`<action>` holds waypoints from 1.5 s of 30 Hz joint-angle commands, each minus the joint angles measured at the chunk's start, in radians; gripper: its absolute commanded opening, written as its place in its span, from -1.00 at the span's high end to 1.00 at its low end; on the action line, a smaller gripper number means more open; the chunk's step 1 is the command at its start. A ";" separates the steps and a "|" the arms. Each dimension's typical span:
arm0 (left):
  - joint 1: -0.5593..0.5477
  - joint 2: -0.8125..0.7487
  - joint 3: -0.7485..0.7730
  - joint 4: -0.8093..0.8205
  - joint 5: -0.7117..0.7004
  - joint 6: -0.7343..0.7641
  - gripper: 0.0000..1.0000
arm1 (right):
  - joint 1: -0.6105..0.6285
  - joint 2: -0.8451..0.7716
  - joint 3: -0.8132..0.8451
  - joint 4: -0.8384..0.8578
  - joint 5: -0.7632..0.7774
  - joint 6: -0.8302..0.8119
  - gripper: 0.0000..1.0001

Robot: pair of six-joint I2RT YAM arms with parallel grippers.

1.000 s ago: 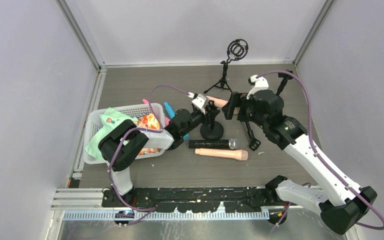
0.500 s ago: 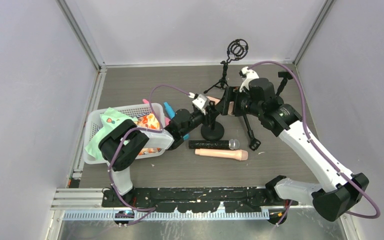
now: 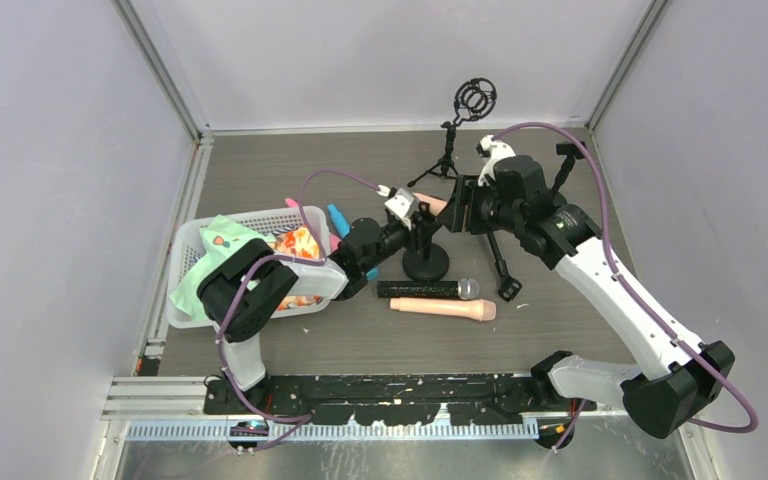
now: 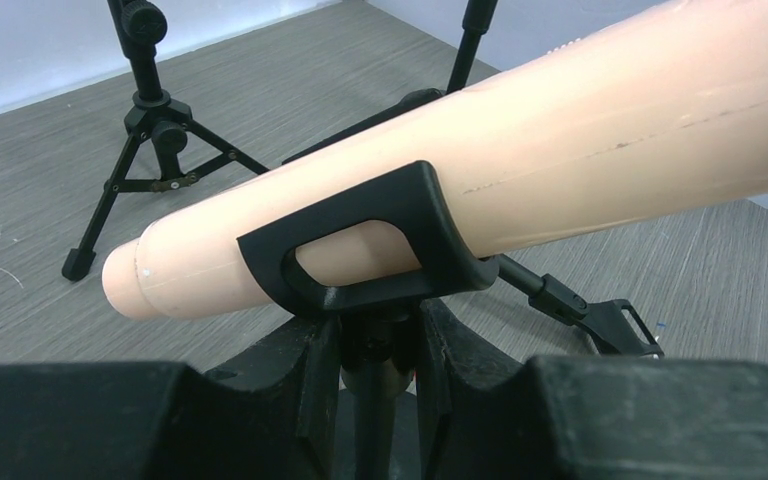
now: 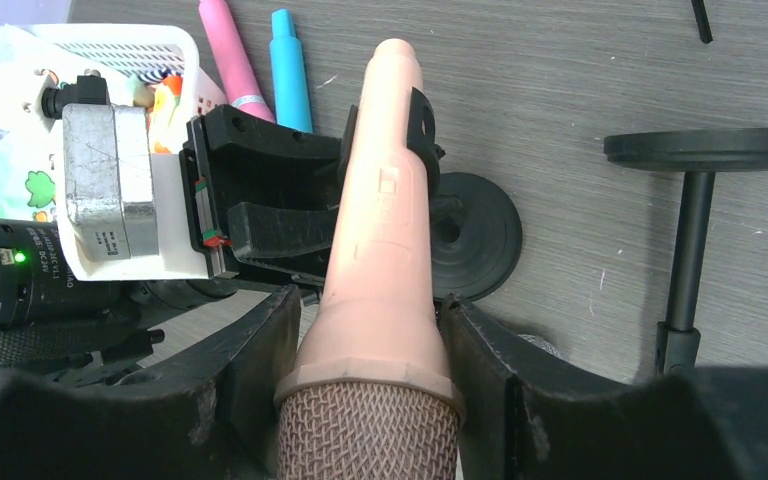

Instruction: Attach the microphones to the stand

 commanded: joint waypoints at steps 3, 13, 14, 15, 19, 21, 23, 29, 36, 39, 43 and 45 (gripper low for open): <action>-0.007 -0.009 0.017 0.114 0.062 0.001 0.99 | -0.003 0.010 0.041 0.003 0.047 -0.035 0.30; -0.007 -0.008 0.020 0.136 0.143 -0.002 1.00 | -0.003 0.095 0.018 -0.015 0.126 -0.094 0.98; -0.007 -0.007 0.021 0.137 0.147 -0.002 0.99 | -0.003 0.108 0.015 -0.012 0.127 -0.097 0.99; -0.007 -0.006 0.023 0.137 0.154 -0.003 0.99 | -0.003 0.118 0.010 -0.006 0.126 -0.100 0.99; -0.009 0.000 0.026 0.146 0.175 -0.009 0.99 | -0.004 0.165 0.002 0.009 0.113 -0.111 0.98; -0.009 0.002 0.026 0.149 0.179 -0.011 0.99 | -0.004 0.189 0.002 0.014 0.102 -0.115 0.99; -0.009 0.002 0.026 0.151 0.182 -0.011 0.99 | -0.004 0.212 0.005 0.015 0.088 -0.119 0.99; -0.009 0.002 0.026 0.152 0.189 -0.008 1.00 | -0.009 0.267 0.014 0.004 0.082 -0.133 0.99; -0.009 0.001 0.025 0.152 0.180 0.001 0.99 | -0.010 0.341 0.040 -0.062 0.082 -0.173 0.99; -0.009 0.001 0.023 0.150 0.171 0.006 0.99 | -0.010 0.370 0.060 -0.126 0.045 -0.188 0.99; -0.010 -0.002 0.022 0.149 0.149 0.013 0.99 | -0.011 0.385 0.085 -0.211 0.040 -0.204 0.99; -0.009 -0.001 0.019 0.149 0.134 0.014 0.99 | -0.011 0.379 0.089 -0.244 0.044 -0.208 0.99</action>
